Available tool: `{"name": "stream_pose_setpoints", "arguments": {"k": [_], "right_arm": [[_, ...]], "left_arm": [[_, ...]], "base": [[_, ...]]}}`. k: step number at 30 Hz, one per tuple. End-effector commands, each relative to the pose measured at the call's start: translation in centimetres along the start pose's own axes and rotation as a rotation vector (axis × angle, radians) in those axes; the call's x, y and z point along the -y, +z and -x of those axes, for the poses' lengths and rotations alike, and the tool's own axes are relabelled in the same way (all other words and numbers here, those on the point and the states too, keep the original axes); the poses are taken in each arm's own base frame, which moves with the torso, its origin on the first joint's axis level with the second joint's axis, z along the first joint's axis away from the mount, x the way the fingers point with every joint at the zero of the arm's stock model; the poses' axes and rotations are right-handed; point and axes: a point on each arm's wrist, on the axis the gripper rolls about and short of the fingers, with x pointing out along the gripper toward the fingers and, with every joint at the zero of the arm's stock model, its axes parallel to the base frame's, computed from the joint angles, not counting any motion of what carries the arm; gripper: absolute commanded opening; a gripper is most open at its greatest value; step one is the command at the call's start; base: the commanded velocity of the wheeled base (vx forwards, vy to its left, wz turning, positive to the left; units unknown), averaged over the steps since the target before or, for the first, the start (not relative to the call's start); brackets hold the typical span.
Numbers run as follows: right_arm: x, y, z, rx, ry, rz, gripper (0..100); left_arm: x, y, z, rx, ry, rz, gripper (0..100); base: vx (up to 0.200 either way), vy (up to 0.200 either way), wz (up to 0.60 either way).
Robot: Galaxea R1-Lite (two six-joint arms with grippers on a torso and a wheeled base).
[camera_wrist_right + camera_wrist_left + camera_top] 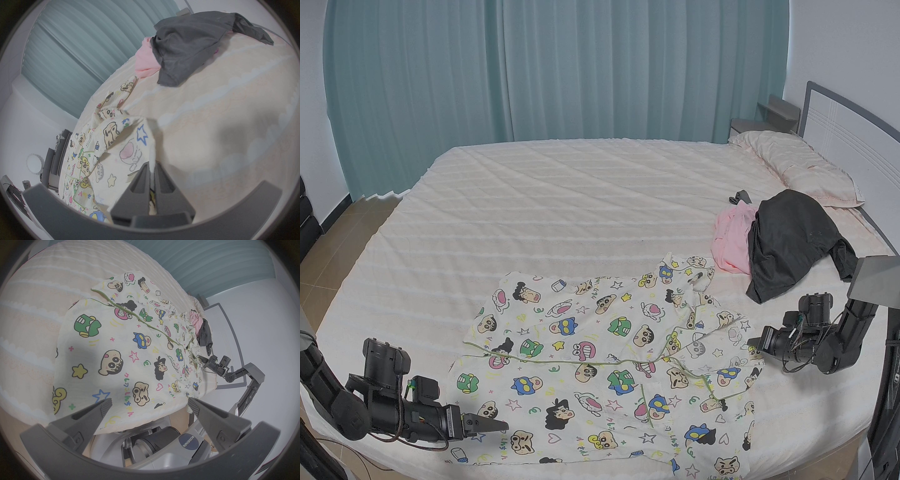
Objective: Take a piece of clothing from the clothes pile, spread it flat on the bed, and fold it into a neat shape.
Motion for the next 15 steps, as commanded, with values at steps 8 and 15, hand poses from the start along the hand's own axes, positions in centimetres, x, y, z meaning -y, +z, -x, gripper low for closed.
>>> {"name": "stream_pose_setpoints", "arguments": {"k": [8, 15], "right_arm": [[1.4, -0.3, 1.6, 0.062, -0.017, -0.063, 0], [2.0, -0.6, 2.2, 0.089, -0.016, -0.091, 0]], "left_arm": [[-0.1, 0.0, -0.1, -0.003, 0.002, 0.003, 100], [-0.1, 0.0, -0.1, -0.003, 0.002, 0.003, 100]], "base": [[0.000, 0.000, 0.00], [0.000, 0.000, 0.00]]}}
